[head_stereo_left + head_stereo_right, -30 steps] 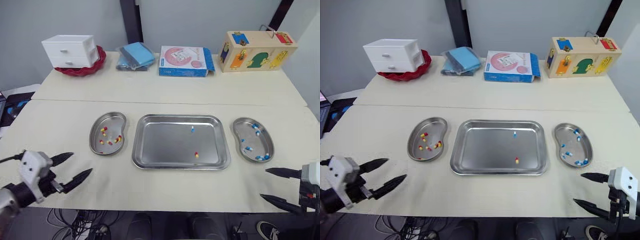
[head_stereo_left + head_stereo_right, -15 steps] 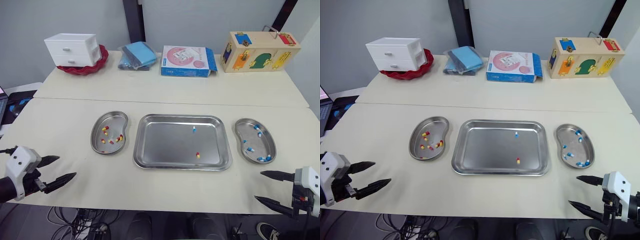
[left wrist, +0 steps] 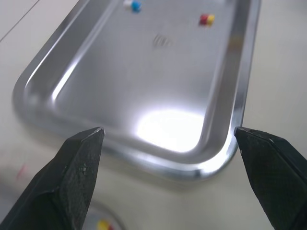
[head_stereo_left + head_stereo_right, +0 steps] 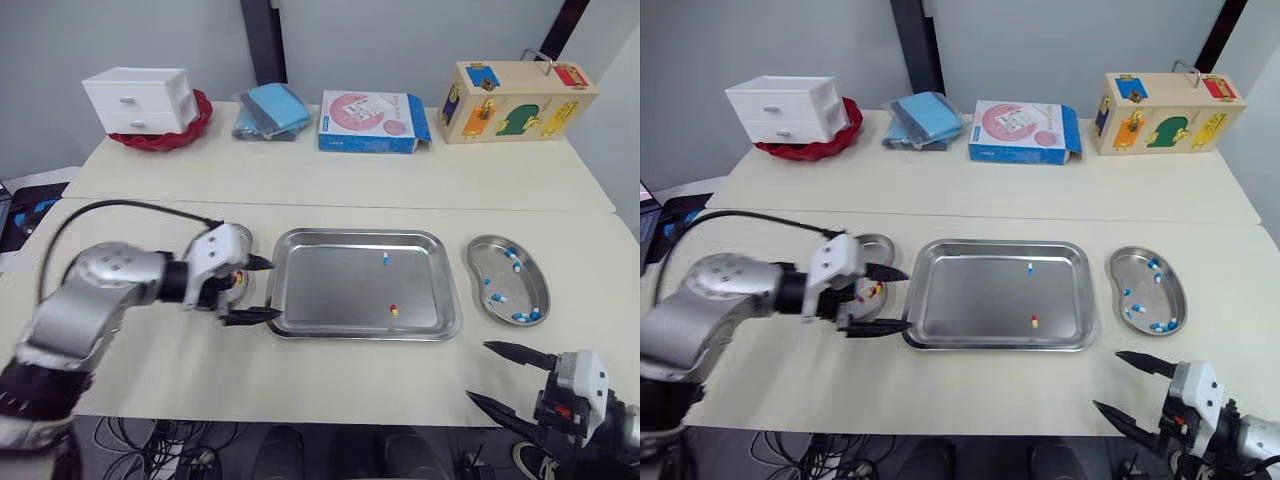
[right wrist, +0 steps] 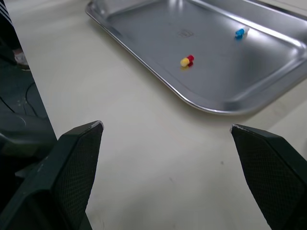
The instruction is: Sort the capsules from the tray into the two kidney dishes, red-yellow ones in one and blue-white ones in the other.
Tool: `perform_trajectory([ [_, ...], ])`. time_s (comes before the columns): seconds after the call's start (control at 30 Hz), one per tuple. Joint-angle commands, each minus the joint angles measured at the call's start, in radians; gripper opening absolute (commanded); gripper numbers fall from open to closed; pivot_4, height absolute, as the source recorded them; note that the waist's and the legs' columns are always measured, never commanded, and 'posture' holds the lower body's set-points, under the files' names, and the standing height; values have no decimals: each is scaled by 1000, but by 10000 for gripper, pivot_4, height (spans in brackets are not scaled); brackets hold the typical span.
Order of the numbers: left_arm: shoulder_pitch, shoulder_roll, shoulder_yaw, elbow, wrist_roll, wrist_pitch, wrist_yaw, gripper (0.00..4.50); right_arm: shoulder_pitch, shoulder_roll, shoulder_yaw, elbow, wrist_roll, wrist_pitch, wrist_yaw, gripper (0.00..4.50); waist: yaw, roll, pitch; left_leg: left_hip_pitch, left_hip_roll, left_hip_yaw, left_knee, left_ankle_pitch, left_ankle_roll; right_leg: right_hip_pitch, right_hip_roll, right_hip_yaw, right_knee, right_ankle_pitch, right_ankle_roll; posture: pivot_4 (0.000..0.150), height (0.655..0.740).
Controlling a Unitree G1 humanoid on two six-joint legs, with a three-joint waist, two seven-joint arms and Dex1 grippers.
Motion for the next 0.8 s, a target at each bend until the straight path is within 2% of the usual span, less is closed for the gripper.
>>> perform_trajectory([
  [0.03,-118,-87,-136,27,63,16,-27,45000,-1,27,29,-49,-9,-43,-41,44845,2,0,0,0,0,0,0,0,0,0,0,0,0,0,0,1500,7400],
  [0.23,-331,-306,-303,226,205,-28,4,45000,4,52,81,-77,-30,-58,-101,44845,4,0,0,-1,-1,-1,2,0,0,0,0,-1,1,0,0,1500,7400],
  [0.4,-382,-428,-372,388,312,-136,31,45000,12,55,85,-119,-23,-39,-156,44845,-1,1,0,0,-1,-1,1,0,0,0,0,0,1,0,0,1500,7400],
  [0.8,-397,-570,-393,501,367,-191,0,45000,-6,74,127,-231,-7,-18,-268,44845,3,0,0,-1,-1,-2,2,0,0,0,0,-1,2,0,0,1500,7400],
])
